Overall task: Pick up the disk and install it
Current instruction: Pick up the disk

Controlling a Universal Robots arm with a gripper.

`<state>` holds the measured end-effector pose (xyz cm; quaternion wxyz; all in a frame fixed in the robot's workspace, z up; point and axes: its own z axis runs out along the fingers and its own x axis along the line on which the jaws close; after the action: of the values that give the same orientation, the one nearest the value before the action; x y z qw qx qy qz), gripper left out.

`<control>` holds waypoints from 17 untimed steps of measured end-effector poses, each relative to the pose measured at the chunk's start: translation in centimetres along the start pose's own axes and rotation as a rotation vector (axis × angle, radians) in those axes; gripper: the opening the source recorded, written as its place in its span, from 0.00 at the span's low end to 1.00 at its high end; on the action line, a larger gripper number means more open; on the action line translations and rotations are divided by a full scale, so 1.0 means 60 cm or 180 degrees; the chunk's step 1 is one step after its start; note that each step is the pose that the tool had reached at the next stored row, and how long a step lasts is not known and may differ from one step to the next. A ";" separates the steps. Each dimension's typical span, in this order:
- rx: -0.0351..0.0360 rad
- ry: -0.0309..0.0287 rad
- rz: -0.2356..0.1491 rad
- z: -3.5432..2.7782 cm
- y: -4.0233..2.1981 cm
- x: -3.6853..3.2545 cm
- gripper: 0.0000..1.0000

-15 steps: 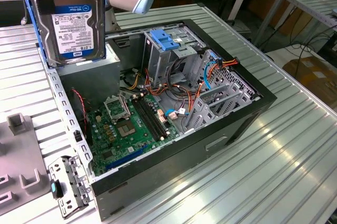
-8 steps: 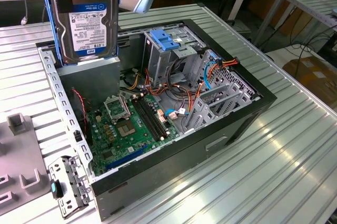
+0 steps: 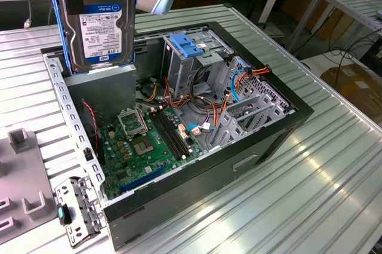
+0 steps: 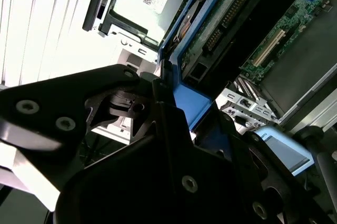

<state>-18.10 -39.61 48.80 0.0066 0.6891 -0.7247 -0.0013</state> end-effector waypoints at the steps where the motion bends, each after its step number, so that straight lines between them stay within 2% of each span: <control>1: 0.0000 0.0000 0.0000 0.000 0.000 0.000 0.37; 7: 0.0000 0.0000 -0.0001 0.000 -0.002 0.000 0.37; 10: 0.0000 0.0000 0.0000 0.000 -0.018 -0.001 0.37; 17: 0.0000 0.0000 0.0000 0.000 -0.072 -0.003 0.37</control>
<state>-13.79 -39.65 48.78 0.0066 0.6891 -0.7247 -0.0013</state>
